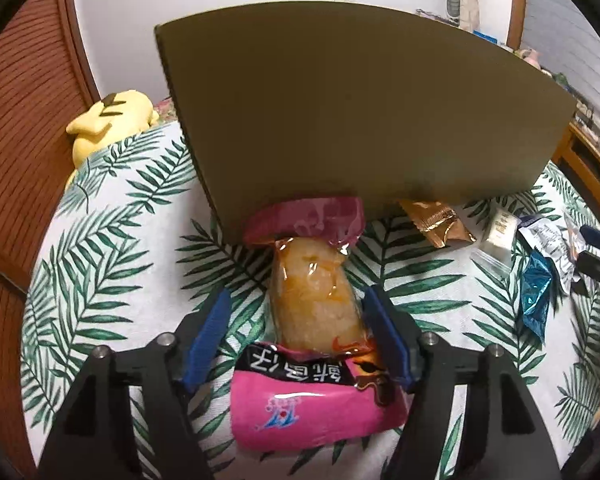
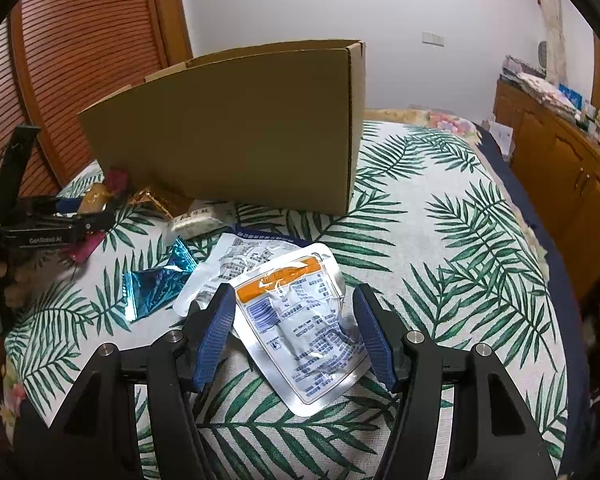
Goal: Organize snacks
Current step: 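Close the left tool on the pink bread roll while the right tool grips the silver pouch, then carry the bread roll and silver pouch over the box with both tools, then open both tools to drop the packets into the box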
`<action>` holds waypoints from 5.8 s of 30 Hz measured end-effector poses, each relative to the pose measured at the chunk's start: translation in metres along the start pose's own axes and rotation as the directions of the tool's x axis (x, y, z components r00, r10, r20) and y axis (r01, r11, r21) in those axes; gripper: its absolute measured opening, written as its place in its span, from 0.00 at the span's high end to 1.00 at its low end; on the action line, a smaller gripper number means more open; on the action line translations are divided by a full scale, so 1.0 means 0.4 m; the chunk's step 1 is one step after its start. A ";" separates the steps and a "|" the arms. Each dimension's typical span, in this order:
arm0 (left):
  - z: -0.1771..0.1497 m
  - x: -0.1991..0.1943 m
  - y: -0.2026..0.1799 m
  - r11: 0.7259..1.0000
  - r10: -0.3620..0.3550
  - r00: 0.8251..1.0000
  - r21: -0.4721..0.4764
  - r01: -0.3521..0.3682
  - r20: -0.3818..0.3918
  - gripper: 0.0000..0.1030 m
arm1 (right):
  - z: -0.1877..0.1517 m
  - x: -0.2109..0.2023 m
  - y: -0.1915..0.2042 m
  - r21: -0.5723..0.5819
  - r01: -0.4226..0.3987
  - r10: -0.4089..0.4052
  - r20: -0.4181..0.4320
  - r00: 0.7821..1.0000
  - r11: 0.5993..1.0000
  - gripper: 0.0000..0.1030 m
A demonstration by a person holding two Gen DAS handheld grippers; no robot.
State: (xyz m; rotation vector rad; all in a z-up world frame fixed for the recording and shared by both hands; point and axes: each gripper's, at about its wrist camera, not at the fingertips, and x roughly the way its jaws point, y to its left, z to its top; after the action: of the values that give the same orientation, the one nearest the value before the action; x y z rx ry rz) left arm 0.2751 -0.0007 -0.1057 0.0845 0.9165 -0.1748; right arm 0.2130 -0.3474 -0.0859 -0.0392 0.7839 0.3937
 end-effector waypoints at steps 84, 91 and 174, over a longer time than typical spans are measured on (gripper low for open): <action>-0.022 -0.222 -0.002 0.996 -0.083 0.943 -0.007 0.090 0.321 0.60 | -0.003 -0.150 0.076 -0.017 0.008 -0.006 0.075 0.997 1.000 0.43; -0.011 -0.256 -0.033 0.994 -0.112 0.932 0.024 0.110 0.345 0.60 | 0.007 -0.166 0.093 -0.021 -0.004 0.006 0.096 0.995 1.000 0.43; 0.293 -0.061 -0.043 0.981 -0.187 0.912 0.109 0.158 0.365 0.36 | 0.393 0.112 0.159 -0.135 0.014 0.010 0.173 0.985 0.991 0.32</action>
State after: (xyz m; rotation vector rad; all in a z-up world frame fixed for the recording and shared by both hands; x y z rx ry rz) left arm 0.3488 -0.0323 -0.0151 0.0391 0.5333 -0.3783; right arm 0.3255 -0.2453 0.0017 -0.1317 0.5840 0.4420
